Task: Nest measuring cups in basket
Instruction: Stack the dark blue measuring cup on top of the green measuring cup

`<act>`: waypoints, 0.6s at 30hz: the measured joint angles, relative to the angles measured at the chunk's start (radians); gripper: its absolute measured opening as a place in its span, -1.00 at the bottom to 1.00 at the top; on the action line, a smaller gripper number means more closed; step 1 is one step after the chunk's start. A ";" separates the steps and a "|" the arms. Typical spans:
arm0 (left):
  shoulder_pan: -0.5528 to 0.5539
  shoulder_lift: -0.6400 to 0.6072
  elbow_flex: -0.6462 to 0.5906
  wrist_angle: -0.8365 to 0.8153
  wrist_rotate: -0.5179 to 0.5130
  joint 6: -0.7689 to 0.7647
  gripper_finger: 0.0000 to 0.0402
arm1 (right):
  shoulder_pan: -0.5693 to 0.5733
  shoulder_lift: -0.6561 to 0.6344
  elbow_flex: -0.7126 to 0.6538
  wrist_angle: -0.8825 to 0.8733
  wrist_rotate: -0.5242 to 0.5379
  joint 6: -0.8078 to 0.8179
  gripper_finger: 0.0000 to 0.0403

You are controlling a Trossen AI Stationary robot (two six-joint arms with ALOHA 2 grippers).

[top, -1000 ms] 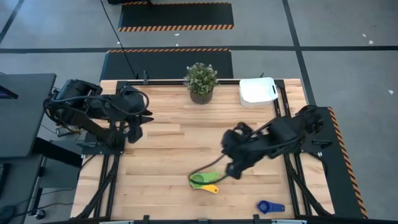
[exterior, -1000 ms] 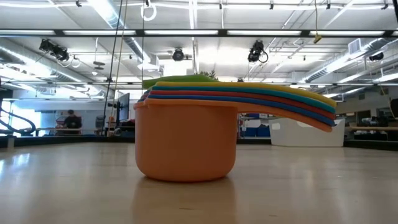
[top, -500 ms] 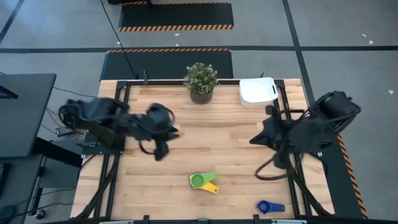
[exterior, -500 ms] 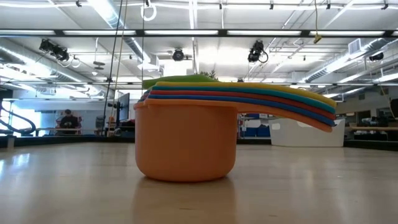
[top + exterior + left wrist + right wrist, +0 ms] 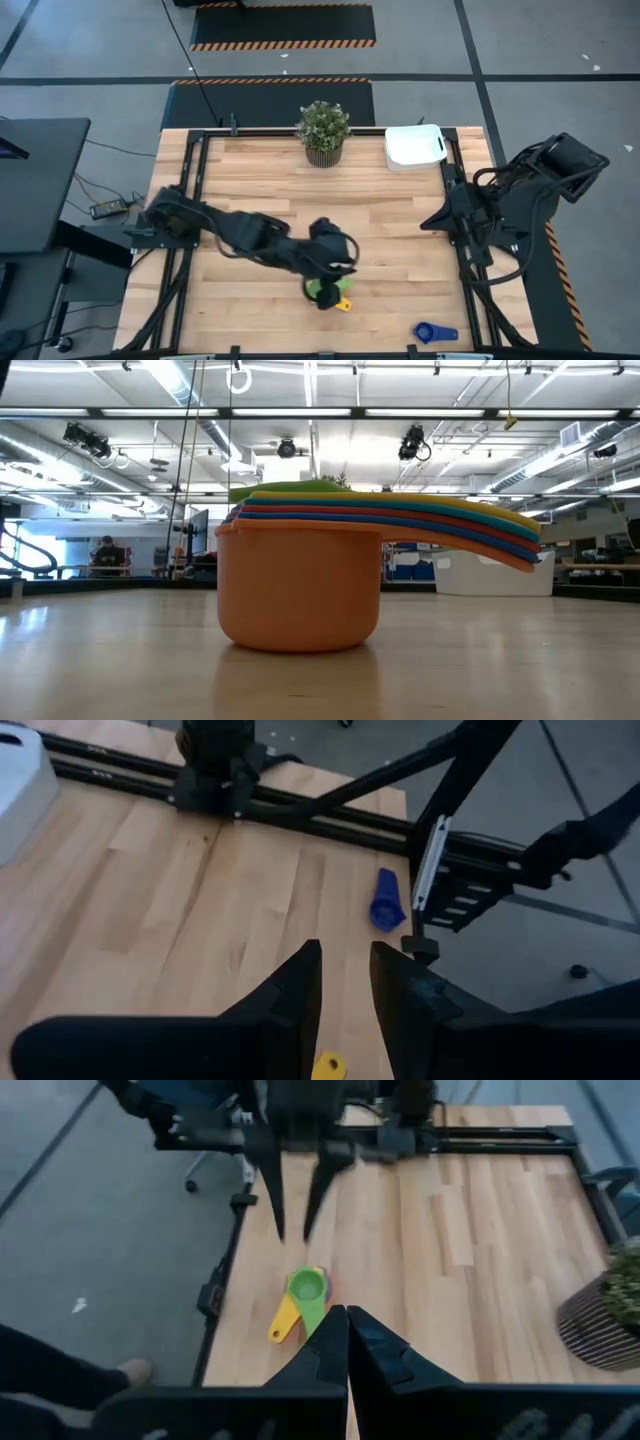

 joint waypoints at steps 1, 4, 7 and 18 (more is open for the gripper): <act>0.000 0.020 0.000 0.016 -0.001 0.000 -0.53 | 0.000 -0.003 0.000 0.000 -0.013 -0.001 -0.99; 0.000 0.082 0.000 0.097 0.000 0.026 -0.53 | -0.001 -0.011 0.000 0.000 -0.055 -0.017 -0.99; 0.003 0.145 0.000 0.178 0.002 0.067 -0.53 | 0.000 -0.022 0.000 0.000 -0.056 -0.018 -0.99; 0.046 0.337 0.000 0.423 0.122 0.081 -0.53 | -0.003 -0.037 0.000 0.000 -0.044 -0.025 -0.99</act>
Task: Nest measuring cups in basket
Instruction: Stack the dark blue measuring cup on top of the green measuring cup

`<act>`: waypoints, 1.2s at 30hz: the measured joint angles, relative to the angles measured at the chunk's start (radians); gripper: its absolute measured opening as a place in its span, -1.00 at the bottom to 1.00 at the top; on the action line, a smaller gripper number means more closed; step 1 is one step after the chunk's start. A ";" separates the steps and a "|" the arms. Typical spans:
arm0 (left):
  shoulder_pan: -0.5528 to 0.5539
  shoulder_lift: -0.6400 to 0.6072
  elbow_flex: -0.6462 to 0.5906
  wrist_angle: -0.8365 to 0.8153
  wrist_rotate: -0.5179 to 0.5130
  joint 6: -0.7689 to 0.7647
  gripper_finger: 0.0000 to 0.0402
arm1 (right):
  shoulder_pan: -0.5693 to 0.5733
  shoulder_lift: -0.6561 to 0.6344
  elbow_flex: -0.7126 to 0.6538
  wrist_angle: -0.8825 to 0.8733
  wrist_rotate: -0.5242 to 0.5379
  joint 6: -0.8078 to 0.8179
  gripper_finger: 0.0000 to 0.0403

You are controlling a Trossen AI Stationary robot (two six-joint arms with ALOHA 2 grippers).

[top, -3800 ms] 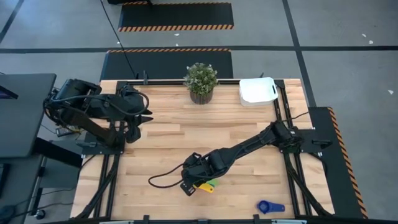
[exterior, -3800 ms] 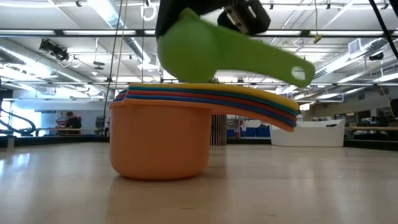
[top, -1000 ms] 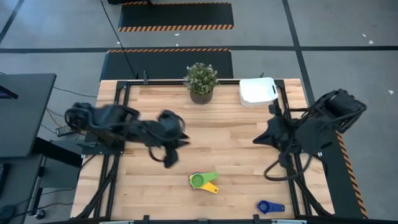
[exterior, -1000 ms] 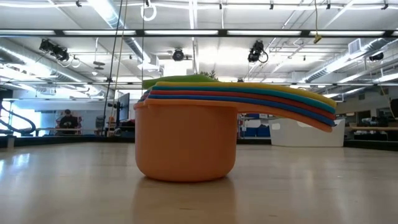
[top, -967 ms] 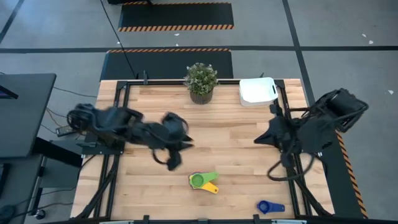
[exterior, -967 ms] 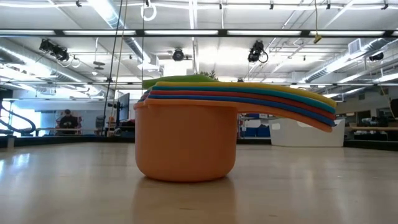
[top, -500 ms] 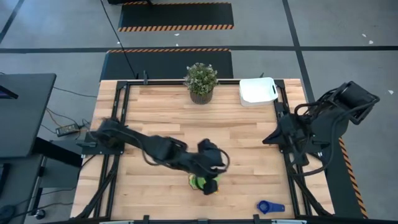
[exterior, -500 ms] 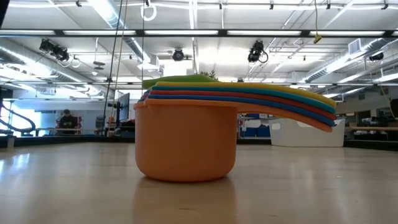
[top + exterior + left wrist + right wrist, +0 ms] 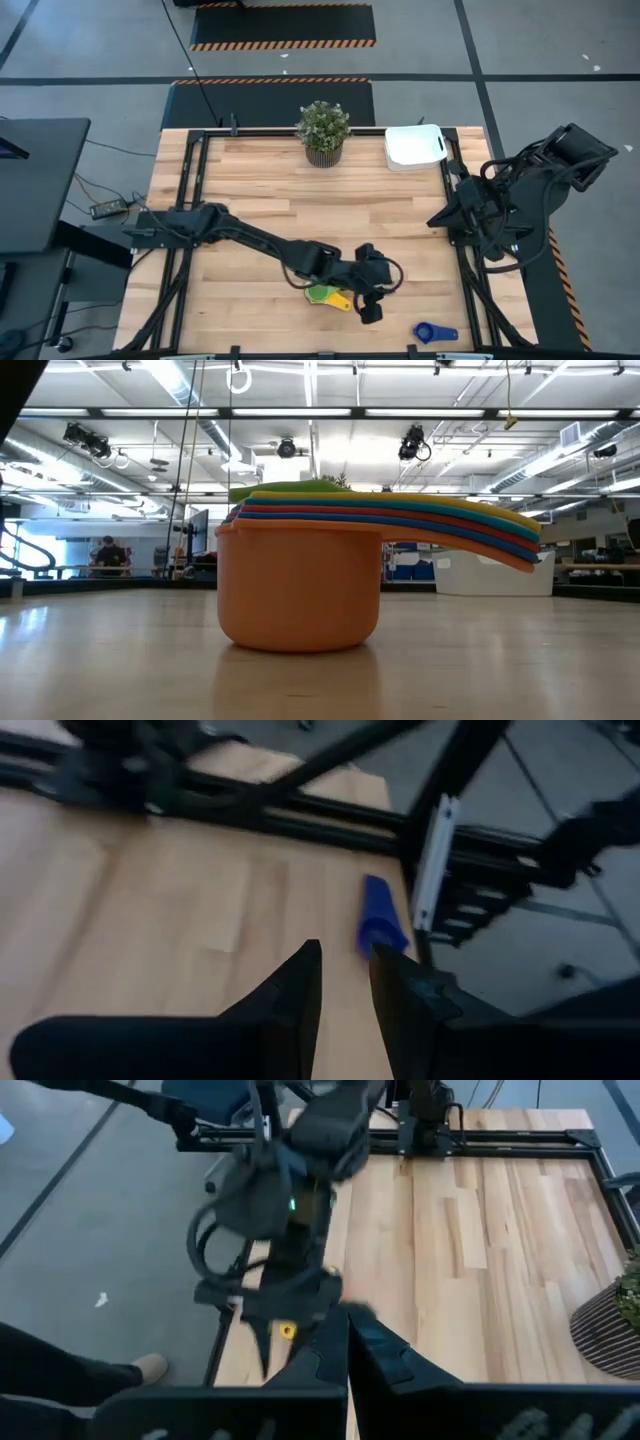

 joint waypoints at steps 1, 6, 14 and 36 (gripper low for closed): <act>0.002 0.012 0.000 0.011 0.027 0.000 -0.53 | 0.000 0.000 0.000 0.000 -0.013 0.009 -0.99; 0.002 0.033 0.000 0.017 0.062 0.009 -0.53 | 0.000 0.012 0.000 0.000 -0.158 0.037 -0.97; -0.014 0.033 0.009 0.011 0.061 0.061 -0.53 | 0.011 0.036 -0.142 0.001 -0.377 0.239 -0.99; -0.139 -0.123 0.009 -0.572 0.067 -0.044 -0.53 | 0.171 0.015 -0.718 0.245 -0.397 0.537 -0.99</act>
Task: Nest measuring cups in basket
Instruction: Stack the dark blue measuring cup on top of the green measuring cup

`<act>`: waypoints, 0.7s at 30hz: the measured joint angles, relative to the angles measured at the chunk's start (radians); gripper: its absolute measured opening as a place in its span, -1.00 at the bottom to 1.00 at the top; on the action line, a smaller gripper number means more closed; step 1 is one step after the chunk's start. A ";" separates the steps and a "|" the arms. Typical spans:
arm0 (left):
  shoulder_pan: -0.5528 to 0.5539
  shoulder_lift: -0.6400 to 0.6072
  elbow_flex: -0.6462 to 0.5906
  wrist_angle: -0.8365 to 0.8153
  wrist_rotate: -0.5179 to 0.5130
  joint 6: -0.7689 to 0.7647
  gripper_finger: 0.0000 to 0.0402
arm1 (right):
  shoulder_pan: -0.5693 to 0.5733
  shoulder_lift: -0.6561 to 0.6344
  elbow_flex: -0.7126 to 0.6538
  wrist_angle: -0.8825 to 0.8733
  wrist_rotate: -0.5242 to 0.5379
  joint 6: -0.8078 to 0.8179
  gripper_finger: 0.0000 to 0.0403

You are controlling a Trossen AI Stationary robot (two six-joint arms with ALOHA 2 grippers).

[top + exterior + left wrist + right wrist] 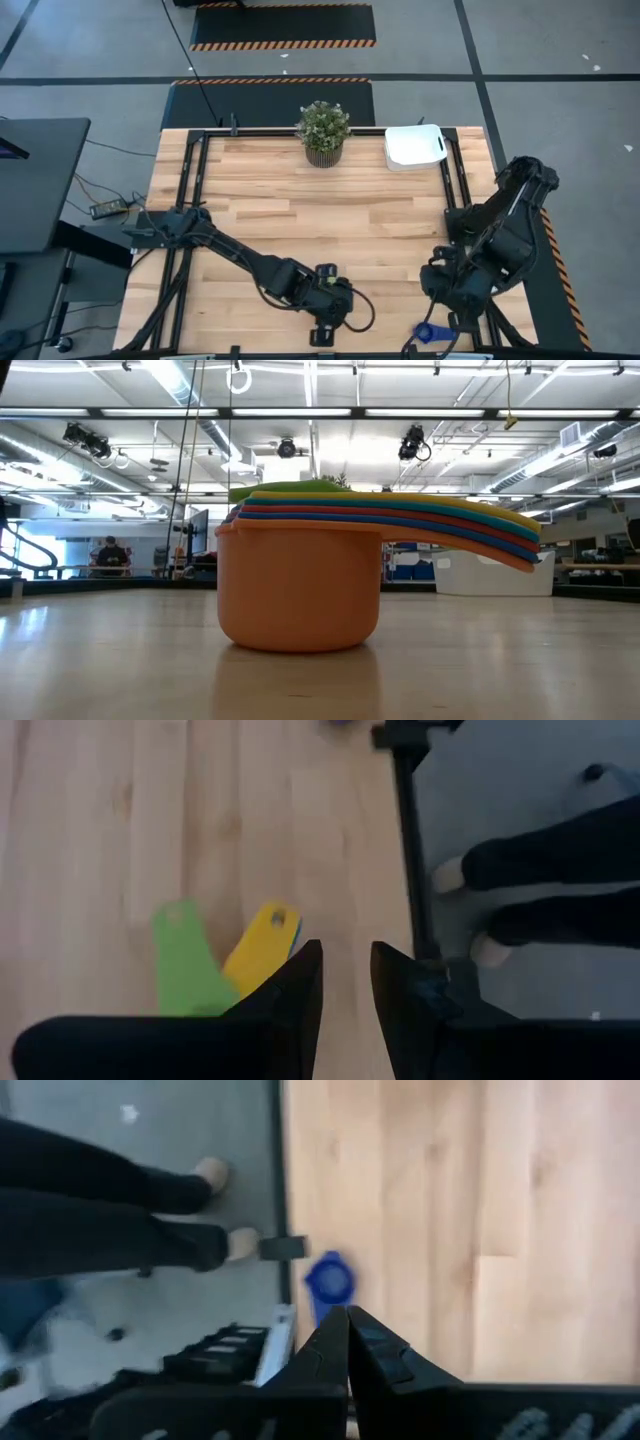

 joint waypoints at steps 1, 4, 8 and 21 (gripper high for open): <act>-0.007 -0.011 0.000 -0.027 -0.007 -0.017 -0.53 | 0.006 0.000 -0.025 0.016 0.006 0.011 -0.99; -0.023 -0.043 0.000 -0.061 -0.026 -0.059 -0.53 | 0.020 0.001 -0.096 0.075 0.009 0.034 -0.99; -0.044 -0.090 0.000 -0.061 -0.082 -0.080 -0.53 | 0.032 0.001 -0.185 0.155 0.012 0.040 -0.99; -0.077 -0.226 0.000 -0.087 -0.239 -0.097 -0.53 | 0.036 0.001 -0.334 0.208 -0.078 0.095 -0.86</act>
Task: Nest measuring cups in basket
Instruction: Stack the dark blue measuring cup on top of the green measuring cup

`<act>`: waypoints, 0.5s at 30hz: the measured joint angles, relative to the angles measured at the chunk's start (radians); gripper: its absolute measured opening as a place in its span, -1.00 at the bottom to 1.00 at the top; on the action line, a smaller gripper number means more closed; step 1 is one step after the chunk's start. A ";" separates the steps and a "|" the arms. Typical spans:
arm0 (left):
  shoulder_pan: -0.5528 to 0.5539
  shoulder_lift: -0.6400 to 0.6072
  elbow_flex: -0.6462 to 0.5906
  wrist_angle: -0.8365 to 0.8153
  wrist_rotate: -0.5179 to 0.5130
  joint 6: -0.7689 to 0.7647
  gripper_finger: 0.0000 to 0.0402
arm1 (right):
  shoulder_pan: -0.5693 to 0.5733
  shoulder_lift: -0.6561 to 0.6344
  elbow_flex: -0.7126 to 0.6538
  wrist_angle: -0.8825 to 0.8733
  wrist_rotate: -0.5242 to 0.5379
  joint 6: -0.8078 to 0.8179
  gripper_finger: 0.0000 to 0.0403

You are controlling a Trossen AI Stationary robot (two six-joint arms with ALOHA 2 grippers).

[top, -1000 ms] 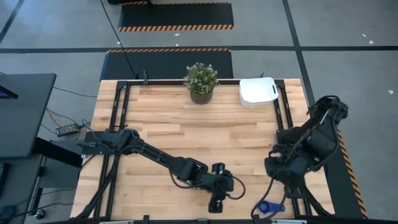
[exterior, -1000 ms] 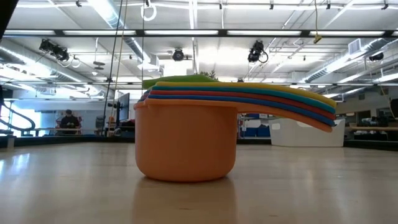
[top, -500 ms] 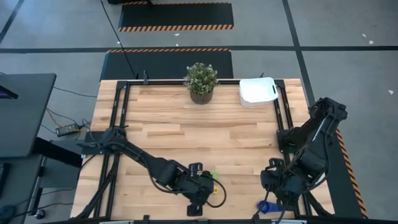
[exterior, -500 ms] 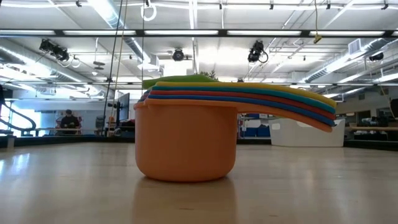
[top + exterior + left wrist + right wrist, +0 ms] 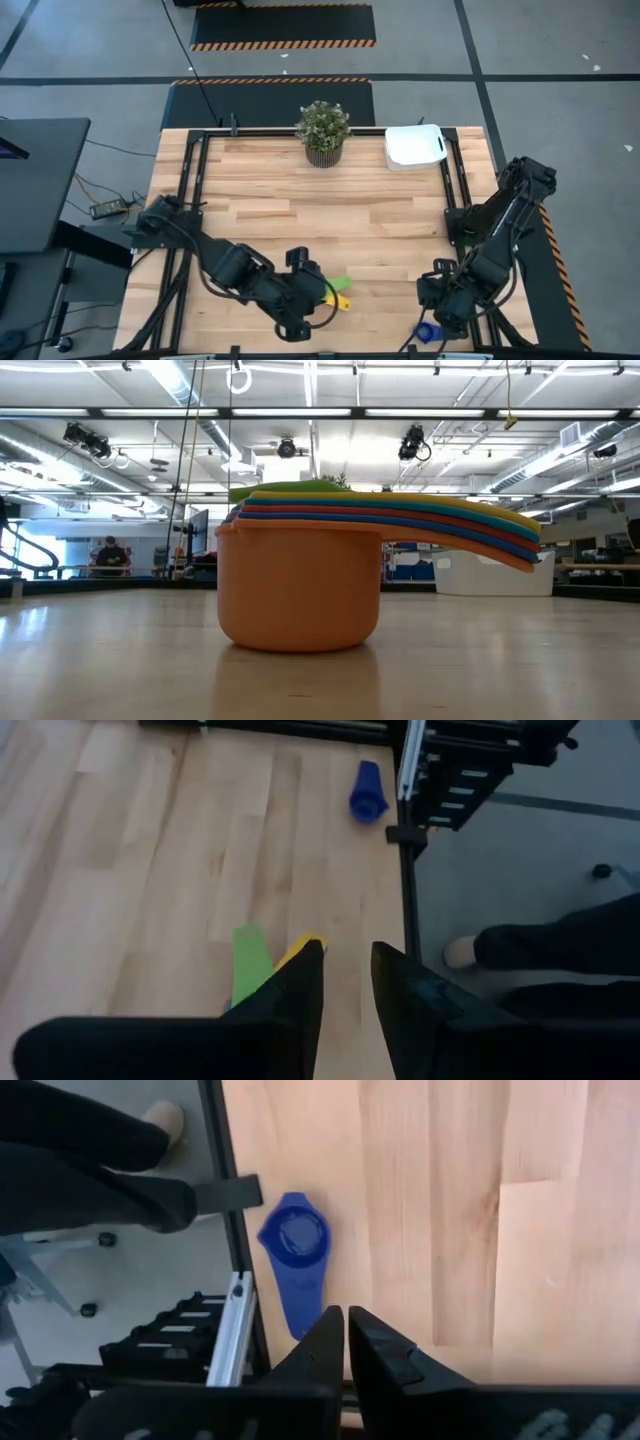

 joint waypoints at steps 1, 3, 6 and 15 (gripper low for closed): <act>-0.005 -0.005 0.000 -0.008 -0.006 0.000 -0.53 | -0.003 0.000 -0.004 0.000 0.000 -0.001 -0.84; -0.006 -0.014 0.000 -0.006 -0.013 0.000 -0.53 | -0.006 0.000 -0.013 0.001 0.000 0.000 -0.78; -0.009 -0.019 0.000 -0.014 -0.021 0.000 -0.53 | -0.006 0.002 -0.017 0.003 0.000 -0.001 -0.67; -0.016 -0.019 0.000 -0.052 -0.021 -0.001 -0.53 | -0.005 0.003 -0.126 0.234 0.015 -0.013 -0.39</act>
